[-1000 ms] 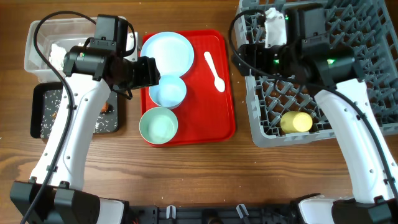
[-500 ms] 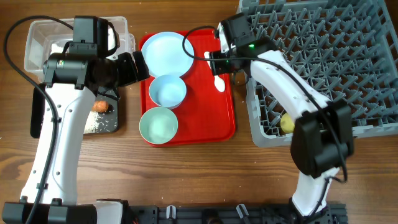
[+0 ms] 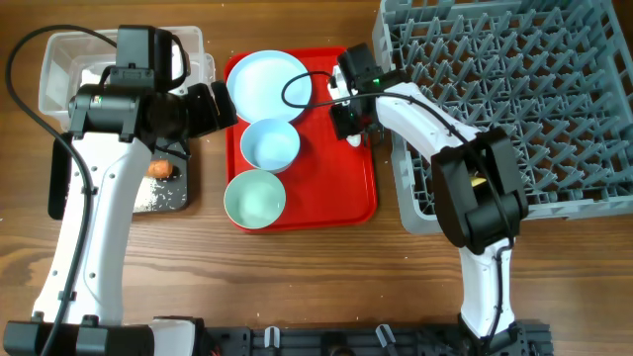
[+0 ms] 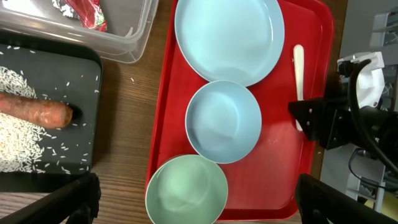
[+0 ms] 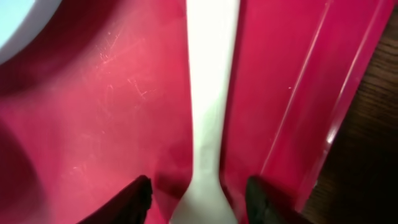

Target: Sort waste into correct bins and load items into the dishwasher rack

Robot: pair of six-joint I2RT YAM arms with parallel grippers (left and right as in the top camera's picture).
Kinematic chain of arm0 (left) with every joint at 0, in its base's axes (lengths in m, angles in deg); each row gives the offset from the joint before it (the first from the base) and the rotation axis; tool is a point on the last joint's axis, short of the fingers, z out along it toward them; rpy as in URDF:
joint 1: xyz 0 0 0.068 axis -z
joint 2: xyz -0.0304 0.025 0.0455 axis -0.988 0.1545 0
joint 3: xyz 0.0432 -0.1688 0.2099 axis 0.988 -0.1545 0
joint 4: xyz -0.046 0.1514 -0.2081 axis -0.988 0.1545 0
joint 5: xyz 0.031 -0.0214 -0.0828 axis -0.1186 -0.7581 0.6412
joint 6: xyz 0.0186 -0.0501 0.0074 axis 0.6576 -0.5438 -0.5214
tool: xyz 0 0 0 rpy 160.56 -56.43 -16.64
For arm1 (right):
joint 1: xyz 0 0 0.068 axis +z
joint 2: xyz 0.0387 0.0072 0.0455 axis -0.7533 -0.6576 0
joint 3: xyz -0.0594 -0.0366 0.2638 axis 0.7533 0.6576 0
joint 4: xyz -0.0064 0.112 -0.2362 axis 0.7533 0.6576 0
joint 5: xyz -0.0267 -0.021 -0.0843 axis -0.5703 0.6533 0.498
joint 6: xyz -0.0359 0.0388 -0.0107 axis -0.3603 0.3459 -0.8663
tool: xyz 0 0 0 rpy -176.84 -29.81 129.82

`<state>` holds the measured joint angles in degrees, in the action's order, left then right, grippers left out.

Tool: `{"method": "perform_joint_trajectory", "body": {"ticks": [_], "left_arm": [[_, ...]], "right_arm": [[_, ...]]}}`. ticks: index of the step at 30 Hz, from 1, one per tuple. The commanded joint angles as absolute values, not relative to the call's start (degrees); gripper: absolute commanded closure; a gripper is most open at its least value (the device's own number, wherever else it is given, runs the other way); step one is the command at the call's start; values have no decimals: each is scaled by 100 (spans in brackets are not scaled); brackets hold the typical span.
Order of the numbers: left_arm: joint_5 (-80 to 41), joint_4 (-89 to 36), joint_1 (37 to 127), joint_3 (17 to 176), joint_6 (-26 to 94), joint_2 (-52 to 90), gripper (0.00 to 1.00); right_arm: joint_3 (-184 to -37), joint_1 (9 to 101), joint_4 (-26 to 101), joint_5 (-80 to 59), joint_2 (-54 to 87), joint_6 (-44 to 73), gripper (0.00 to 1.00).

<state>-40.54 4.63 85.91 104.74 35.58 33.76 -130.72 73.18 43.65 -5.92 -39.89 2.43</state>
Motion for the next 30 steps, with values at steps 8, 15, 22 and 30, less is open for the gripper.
{"method": "perform_joint_trajectory", "body": {"ticks": [8, 15, 22, 30], "left_arm": [[-4133, 448, 8571, 10577, 3523, 3284, 0], [-4133, 446, 8571, 10577, 3525, 3284, 0], [-4135, 446, 8571, 10577, 3528, 3284, 0], [-4216, 450, 8571, 10577, 3525, 3284, 0]], "right_arm": [[-12991, 7217, 5162, -950, -4406, 350, 90], [-12993, 7217, 5523, -1237, -3982, 354, 96], [-12997, 7217, 5597, -2076, -3663, 343, 78], [-12980, 8087, 5790, -2434, -3383, 2444, 55]]}}
